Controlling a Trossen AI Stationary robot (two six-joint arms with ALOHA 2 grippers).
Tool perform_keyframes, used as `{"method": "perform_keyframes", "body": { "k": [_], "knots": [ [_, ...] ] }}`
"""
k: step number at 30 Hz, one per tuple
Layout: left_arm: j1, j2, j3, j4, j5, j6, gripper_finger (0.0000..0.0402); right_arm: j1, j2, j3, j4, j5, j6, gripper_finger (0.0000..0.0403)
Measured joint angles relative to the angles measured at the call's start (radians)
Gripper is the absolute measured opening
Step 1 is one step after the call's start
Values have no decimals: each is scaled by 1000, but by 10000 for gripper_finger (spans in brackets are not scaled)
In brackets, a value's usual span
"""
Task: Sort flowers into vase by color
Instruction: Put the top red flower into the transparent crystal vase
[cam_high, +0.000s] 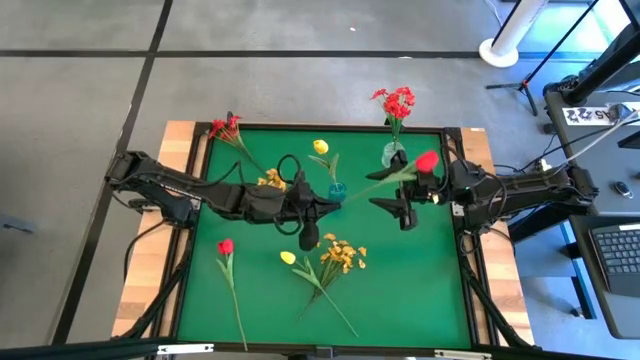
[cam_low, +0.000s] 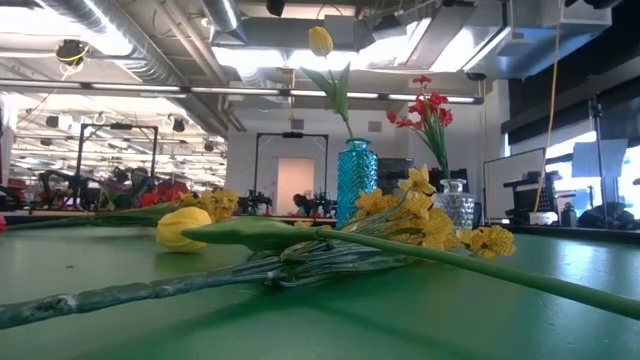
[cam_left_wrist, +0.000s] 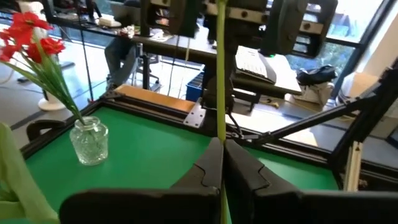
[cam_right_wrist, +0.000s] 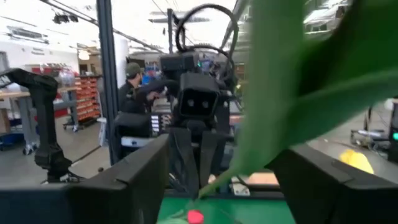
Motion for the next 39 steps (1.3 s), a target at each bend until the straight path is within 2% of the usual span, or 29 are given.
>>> {"method": "perform_keyframes", "body": {
  "k": [10, 17, 21, 24, 28, 36, 39],
  "knots": [
    [2, 0, 0, 0, -7, 1, 0, 0, -20, 0, -32, 14, -23, 134],
    [1, 0, 0, -27, -15, 2, 0, 0, -20, 0, -38, 16, -55, 14],
    [2, 0, 0, -32, -21, 4, 0, 0, -23, 0, -51, 56, -67, 19],
    [2, -7, 1, -46, -73, 4, 5, 0, -55, 0, -123, 100, -98, 8],
    [-2, -51, 1, -108, -125, 3, 34, 0, -129, -2, -218, 188, -108, 9],
    [-16, -142, 2, -188, -167, 3, 91, 0, -291, 0, -371, 266, -124, 4],
    [-24, -174, 2, -221, -184, 2, 102, 0, -350, 9, -480, 350, -129, 4]
  ]
}}
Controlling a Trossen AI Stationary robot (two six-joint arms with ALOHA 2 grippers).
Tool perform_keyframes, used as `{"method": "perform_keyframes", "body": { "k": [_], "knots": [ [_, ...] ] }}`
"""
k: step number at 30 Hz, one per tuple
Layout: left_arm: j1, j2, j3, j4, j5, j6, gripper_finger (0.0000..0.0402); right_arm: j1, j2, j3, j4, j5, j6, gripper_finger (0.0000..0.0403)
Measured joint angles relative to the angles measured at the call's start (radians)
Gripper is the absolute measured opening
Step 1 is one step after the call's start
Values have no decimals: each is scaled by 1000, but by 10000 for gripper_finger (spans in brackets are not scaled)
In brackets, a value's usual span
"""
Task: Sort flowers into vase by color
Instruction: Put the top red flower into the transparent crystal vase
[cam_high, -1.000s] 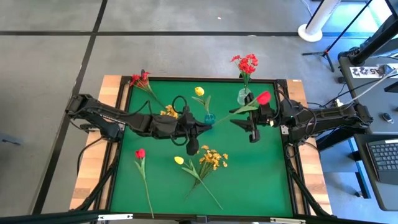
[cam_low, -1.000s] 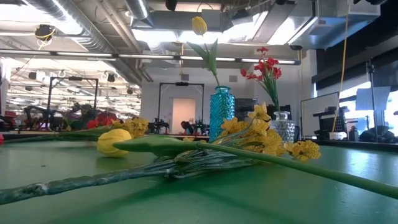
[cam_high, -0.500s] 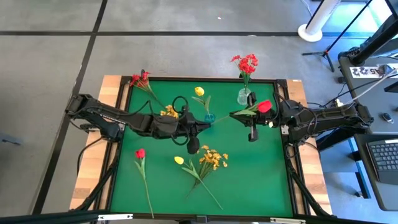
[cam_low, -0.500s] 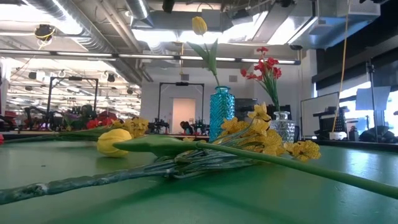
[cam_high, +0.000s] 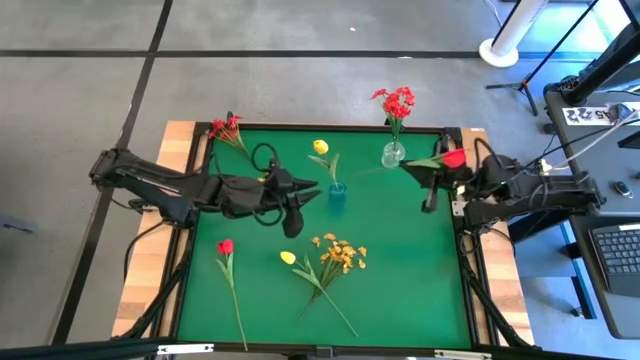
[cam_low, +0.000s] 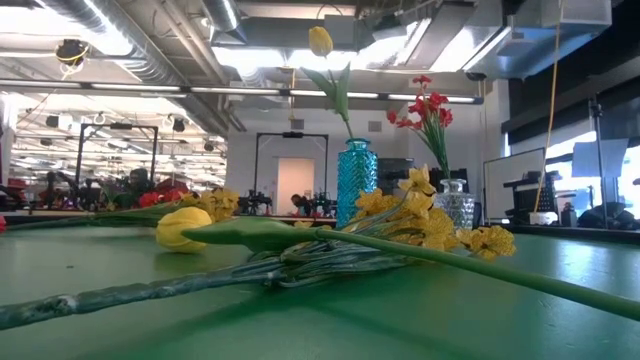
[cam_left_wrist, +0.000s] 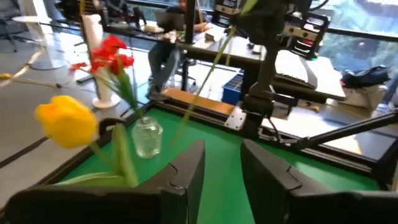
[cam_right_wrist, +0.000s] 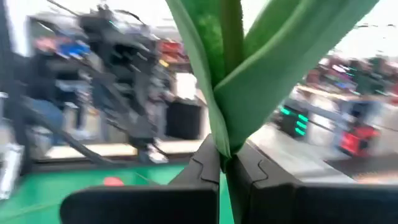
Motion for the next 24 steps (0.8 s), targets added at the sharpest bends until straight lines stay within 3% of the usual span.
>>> {"method": "perform_keyframes", "body": {
  "k": [6, 10, 14, 18, 24],
  "knots": [
    [-27, -62, -1, -50, -131, -7, 104, 0, -15, 56, -202, 297, 10, 3],
    [-41, -99, -1, -57, -143, -1, 104, 0, 30, 74, -277, 472, 11, 2],
    [-44, -128, -1, -164, -194, 7, 103, -2, 77, 92, -391, 615, 14, 2],
    [-31, -162, -1, -300, -289, -4, 103, -19, 106, 126, -486, 592, 95, 2],
    [40, -205, -1, -477, -298, -84, 103, -160, 139, 159, -604, 379, 160, 2]
  ]
}}
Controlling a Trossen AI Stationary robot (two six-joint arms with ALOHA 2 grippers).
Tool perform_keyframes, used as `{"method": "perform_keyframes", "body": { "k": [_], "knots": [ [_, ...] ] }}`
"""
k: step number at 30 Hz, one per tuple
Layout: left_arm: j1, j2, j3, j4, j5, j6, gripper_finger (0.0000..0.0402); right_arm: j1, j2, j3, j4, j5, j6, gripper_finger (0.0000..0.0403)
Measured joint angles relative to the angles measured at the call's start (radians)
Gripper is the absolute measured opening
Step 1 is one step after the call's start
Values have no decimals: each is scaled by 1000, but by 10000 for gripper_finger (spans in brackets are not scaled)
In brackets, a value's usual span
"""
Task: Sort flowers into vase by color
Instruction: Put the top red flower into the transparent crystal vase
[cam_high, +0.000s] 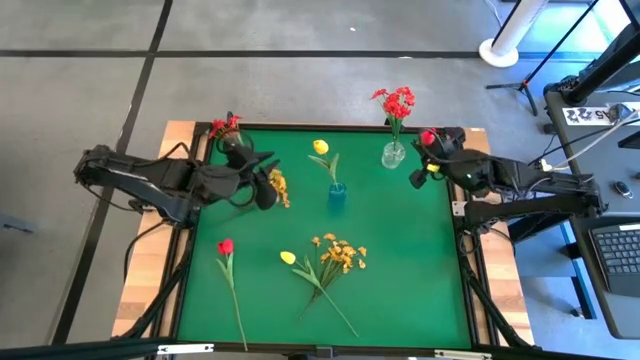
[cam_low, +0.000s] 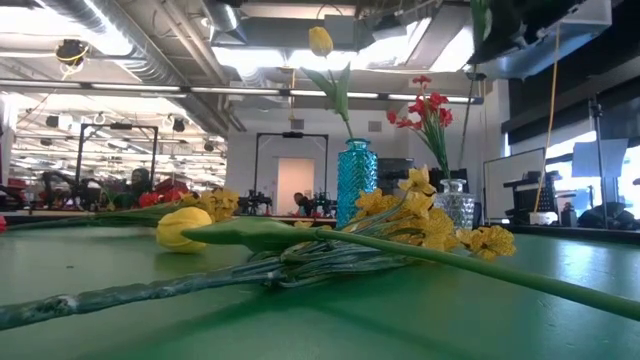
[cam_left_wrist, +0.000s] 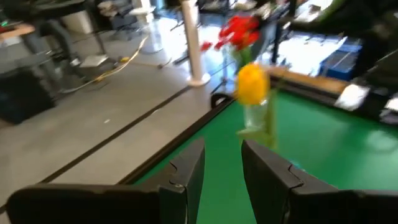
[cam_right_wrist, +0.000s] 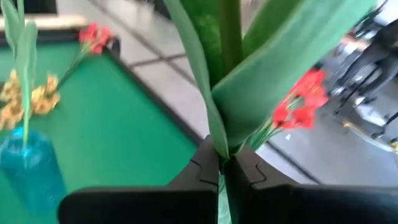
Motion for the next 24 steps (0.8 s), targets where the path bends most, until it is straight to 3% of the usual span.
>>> {"method": "perform_keyframes", "body": {
  "k": [5, 9, 18, 24],
  "knots": [
    [69, -19, -70, -15, 42, -22, 103, -145, 42, 0, -79, -106, -3, 2],
    [132, -60, -187, 92, 113, -20, 103, -232, 61, -1, -46, -165, -55, 2],
    [242, -221, -534, 576, 456, 57, 103, -357, 61, 38, 27, -328, -127, 2],
    [250, -259, -670, 722, 507, 44, 103, -366, 61, 52, 53, -380, -136, 2]
  ]
}}
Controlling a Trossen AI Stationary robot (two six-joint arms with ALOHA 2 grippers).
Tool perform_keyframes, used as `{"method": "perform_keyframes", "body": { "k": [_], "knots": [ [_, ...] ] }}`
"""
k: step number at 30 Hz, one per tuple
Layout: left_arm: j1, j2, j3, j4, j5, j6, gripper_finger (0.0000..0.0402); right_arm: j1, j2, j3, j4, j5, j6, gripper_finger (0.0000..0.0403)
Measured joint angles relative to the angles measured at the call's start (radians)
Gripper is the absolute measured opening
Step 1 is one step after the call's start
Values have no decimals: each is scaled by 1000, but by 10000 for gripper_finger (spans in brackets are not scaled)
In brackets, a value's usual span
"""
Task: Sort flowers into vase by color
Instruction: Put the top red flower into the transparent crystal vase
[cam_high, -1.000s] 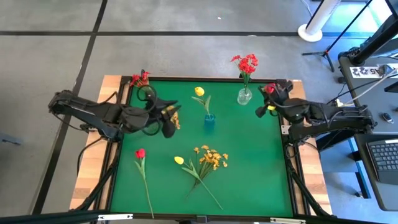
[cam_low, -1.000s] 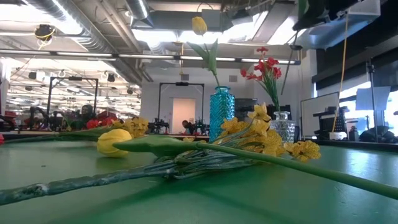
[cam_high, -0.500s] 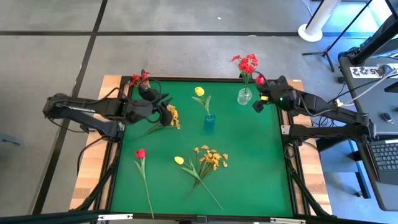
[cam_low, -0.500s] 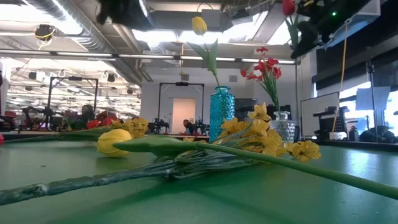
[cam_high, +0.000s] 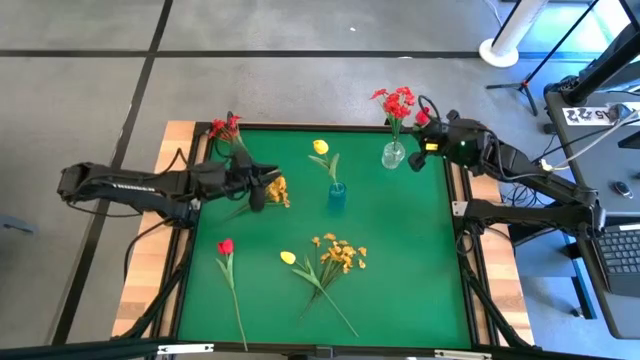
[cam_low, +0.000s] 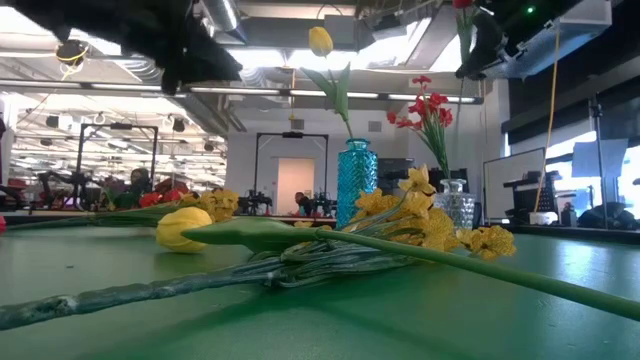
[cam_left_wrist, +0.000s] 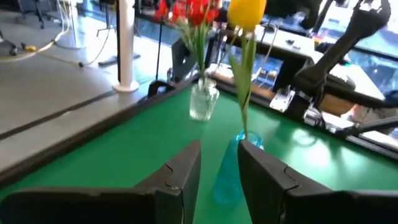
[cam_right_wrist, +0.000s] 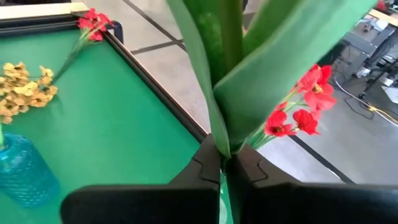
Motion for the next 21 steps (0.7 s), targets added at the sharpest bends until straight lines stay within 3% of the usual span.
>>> {"method": "perform_keyframes", "body": {
  "k": [6, 14, 21],
  "knots": [
    [0, -1, -45, 30, 2, -32, 103, 0, 44, 0, 2, 2, 1, 2],
    [-1, -1, -46, 33, 1, -40, 103, 0, 193, 0, 2, 7, 2, 2],
    [-1, -1, -46, 31, 25, -40, 103, 0, 250, -1, -4, 19, 2, 66]
  ]
}}
